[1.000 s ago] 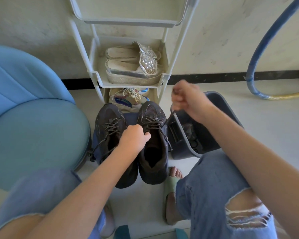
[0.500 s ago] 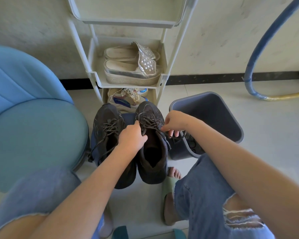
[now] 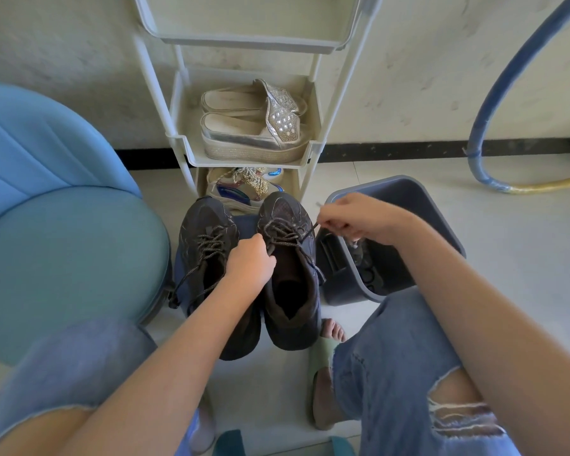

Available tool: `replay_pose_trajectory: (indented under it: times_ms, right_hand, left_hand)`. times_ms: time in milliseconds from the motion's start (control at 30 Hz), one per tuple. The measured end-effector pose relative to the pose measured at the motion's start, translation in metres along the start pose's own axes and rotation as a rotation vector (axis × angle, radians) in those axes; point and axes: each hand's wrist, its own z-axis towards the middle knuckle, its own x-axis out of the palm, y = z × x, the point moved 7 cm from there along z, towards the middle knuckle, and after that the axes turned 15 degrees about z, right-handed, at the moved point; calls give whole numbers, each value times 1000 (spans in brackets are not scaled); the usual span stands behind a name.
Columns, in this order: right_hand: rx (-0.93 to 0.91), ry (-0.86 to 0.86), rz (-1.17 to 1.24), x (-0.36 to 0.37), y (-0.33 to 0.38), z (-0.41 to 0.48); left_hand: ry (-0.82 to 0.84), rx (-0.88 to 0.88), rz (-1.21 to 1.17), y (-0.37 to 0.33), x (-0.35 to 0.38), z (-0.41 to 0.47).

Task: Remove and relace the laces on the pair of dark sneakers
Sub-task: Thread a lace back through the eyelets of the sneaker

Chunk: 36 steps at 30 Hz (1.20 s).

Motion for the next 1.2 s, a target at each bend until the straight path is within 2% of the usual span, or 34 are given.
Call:
replay_pose_trajectory:
  times_ms: [133,200,267,367,433,567,667,833,900,967,1133,1200]
  right_hand:
    - [-125,155,497,-7,19,-16]
    - [-101,180,563,-7,16,-13]
    - [-22,60,394,-10,2,-5]
    - [16,-284,-166,-24,-8,3]
    - [-18,-359,-234,-23,-9,10]
    - [-9,-321,-198,-8,-8,22]
    - [66,-274,-160,0,-14,25]
    - [126,-112,-339,14,-28,26]
    - [145,-75,-330,20,-30,28]
    - [164,-56,-273,23,-32,30]
    - [207,-37,-208,22,-38,32]
    - [189,-42,-202,21,-37,33]
  left_hand:
    - [12,-27,23,2,2,3]
    - [16,-25,16,2,3,3]
    - [9,5,4,-1,3,3]
    - [-17,44,-25,-3,1,2]
    - [-51,60,-72,-3,-1,2]
    - [-130,100,-69,-8,-7,-2]
    - [-177,100,-87,-9,-9,-4]
    - [-172,85,-108,-8,-7,-2]
    - [-174,86,-148,-6,-6,0]
    - [-137,87,-215,-4,-5,4]
    - [111,104,-360,-4,-1,16]
    - [22,113,-259,-2,-12,20]
